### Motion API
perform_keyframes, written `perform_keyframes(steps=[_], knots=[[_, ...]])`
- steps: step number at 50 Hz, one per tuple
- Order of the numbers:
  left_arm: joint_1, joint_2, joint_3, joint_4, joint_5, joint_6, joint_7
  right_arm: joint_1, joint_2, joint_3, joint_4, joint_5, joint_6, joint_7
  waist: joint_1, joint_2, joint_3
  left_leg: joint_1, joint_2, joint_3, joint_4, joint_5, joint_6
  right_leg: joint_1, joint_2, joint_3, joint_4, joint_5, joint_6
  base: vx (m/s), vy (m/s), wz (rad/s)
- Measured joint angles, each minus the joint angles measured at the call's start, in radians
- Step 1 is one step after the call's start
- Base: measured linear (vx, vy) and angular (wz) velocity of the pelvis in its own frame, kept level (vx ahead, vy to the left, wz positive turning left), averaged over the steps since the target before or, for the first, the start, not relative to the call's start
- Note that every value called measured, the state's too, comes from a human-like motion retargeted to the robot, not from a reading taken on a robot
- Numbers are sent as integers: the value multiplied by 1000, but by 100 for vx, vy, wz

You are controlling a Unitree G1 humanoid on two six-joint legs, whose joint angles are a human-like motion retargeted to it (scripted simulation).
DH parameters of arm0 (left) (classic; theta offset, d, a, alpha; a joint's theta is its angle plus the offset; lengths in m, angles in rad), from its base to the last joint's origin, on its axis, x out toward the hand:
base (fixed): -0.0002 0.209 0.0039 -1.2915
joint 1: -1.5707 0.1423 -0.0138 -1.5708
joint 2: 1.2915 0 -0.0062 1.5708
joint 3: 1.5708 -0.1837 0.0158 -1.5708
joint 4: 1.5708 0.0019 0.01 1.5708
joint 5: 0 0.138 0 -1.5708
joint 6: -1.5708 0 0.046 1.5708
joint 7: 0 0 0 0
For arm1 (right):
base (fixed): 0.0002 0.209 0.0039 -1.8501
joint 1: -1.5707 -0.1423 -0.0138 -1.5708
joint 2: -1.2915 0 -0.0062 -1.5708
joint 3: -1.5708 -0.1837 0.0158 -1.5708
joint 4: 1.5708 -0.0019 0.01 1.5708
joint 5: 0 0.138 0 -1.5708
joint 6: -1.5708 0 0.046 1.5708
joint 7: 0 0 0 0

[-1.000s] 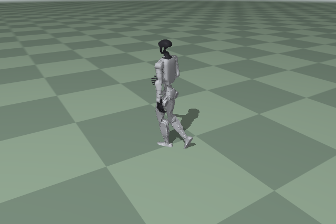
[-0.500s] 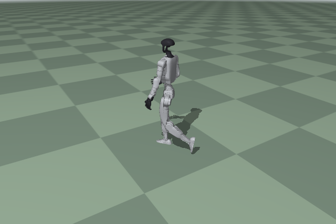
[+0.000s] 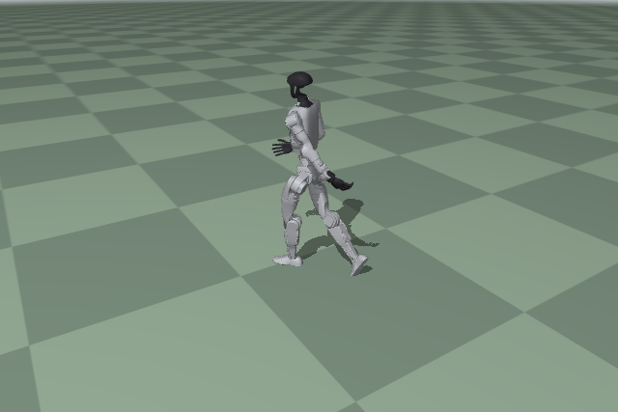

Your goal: Walk run

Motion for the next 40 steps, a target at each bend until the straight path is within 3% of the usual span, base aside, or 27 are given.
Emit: perform_keyframes(steps=[2,3,5,9,12,15,17,18,20,21,22,25,27,28,30,33,36,40], knots=[[-77,35,7,0,-51,-27,-28,11,11,34,5,-19,5,4,-65,10,-7,11,-28,-151,64,-61,11,-101,40,15,276,100,33,116,-24,87],[-135,59,5,0,-72,-38,-43,6,12,44,6,-28,8,4,-87,-2,4,40,-17,-77,94,-90,3,-165,34,11,455,100,33,99,-26,66],[-264,97,7,-15,-111,-61,-34,-1,20,44,5,-42,9,10,-83,83,-2,106,45,-102,57,-114,6,-231,102,8,470,99,33,100,3,38],[-485,123,-40,-208,-232,-175,18,-2,5,24,-4,-48,3,18,-127,137,36,255,13,-209,-7,-137,9,-370,29,-56,497,-133,-57,90,-1,119],[-642,183,-128,-333,-357,-293,-5,3,-19,8,-24,-44,-9,34,-211,158,51,326,-22,-338,-23,-151,9,-466,-84,-127,381,-274,-79,81,-14,216],[-793,246,-173,-424,-432,-363,-74,5,-37,-4,-41,-45,-11,54,-284,134,47,390,-84,-412,-23,-182,21,-539,-178,-106,133,-289,-46,87,-29,186],[-872,279,-183,-464,-453,-387,-119,6,-39,-11,-45,-49,-9,55,-310,111,49,441,-114,-449,-13,-212,23,-570,-223,-93,-38,-321,-85,94,-41,131],[-903,295,-189,-480,-463,-396,-138,8,-37,-13,-45,-51,-10,51,-311,102,50,468,-121,-462,-10,-226,23,-586,-237,-118,-113,-353,-119,86,-40,85],[-949,320,-209,-503,-487,-408,-161,15,-30,-10,-43,-55,-13,31,-307,97,49,519,-111,-476,-4,-241,15,-616,-189,22,-261,-408,-134,82,-40,52],[-954,325,-219,-511,-497,-412,-157,19,-28,-5,-41,-55,-14,20,-293,97,44,540,-101,-466,-1,-240,5,-626,-186,25,-302,-431,-70,97,-53,15],[-957,327,-226,-519,-508,-418,-149,21,-27,-1,-38,-54,-13,12,-280,94,38,560,-96,-456,4,-236,-6,-634,-183,30,-320,-442,-27,111,-65,-9],[-926,315,-227,-536,-525,-437,-99,0,-20,6,-27,-57,6,11,-266,64,17,597,-120,-433,42,-159,-44,-650,-174,87,-204,-397,-32,94,-52,31],[-869,287,-217,-516,-509,-451,-77,5,-11,5,-29,-74,13,23,-335,69,6,603,-106,-458,141,-19,-75,-608,-198,70,-165,-285,-10,121,-68,156],[-834,272,-203,-494,-485,-454,-73,10,-5,9,-31,-82,14,27,-349,77,-2,584,-96,-438,207,77,-88,-582,-197,88,-141,-302,-30,111,-67,129],[-771,229,-185,-425,-397,-443,-73,13,6,8,-31,-79,20,23,-366,100,6,517,-58,-405,402,270,-134,-543,-167,176,-95,-346,-73,93,-56,110],[-693,170,-172,-254,-233,-343,-24,-20,4,11,-10,-55,42,21,-340,74,14,380,-3,-256,666,451,-119,-456,-244,-21,-93,-389,-102,79,-49,58],[-603,158,-141,-62,-107,-179,32,-75,-15,29,26,-57,55,33,-310,44,17,262,30,-123,757,302,-33,-385,-235,-58,-116,-418,-140,71,-41,6],[-383,115,-124,0,-5,-26,28,-137,-58,57,37,-86,24,40,-231,11,47,100,-34,-95,689,133,-46,-290,-207,-51,-184,-413,-158,68,-33,-39]])
